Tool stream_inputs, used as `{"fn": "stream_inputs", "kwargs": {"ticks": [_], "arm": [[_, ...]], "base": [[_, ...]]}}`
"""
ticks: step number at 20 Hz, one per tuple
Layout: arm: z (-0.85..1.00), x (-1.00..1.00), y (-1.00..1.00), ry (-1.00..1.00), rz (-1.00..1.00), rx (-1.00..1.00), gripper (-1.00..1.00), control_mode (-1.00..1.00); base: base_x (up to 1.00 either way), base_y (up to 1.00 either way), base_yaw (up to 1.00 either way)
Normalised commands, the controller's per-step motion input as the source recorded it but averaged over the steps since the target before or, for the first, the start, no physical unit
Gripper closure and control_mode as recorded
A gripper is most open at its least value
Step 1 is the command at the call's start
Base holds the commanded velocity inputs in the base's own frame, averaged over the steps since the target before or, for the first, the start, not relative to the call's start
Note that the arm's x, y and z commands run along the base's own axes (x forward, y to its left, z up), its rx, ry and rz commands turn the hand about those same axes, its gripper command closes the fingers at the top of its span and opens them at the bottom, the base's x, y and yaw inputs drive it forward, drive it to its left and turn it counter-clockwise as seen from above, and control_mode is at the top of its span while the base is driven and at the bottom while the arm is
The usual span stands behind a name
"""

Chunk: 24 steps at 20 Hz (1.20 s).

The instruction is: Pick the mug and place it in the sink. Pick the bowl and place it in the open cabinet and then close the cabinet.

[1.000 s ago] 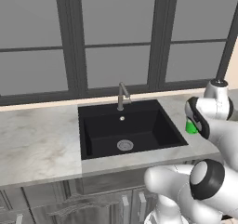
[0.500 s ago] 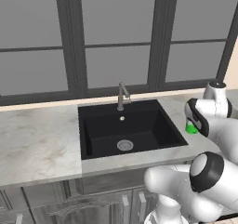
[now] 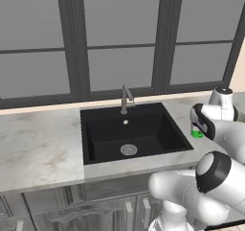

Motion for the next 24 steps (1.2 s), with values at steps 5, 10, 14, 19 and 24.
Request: {"fn": "stream_inputs", "kwargs": {"ticks": [5,10,14,19,24], "arm": [[-0.11,0.09,0.0,0.03,0.0,0.0,-1.0,-1.0],[-0.13,0.09,-0.01,0.0,0.0,0.0,-1.0,-1.0],[-0.07,0.07,-0.08,0.0,0.0,0.0,-1.0,-1.0],[-0.13,0.1,-0.08,0.0,0.0,0.0,-1.0,-1.0],[-0.17,0.17,-0.08,0.0,0.0,0.0,-1.0,-1.0]], "base": [[0.0,0.0,0.0],[0.0,0.0,0.0],[0.0,0.0,0.0],[0.0,0.0,0.0],[0.0,0.0,0.0]]}}
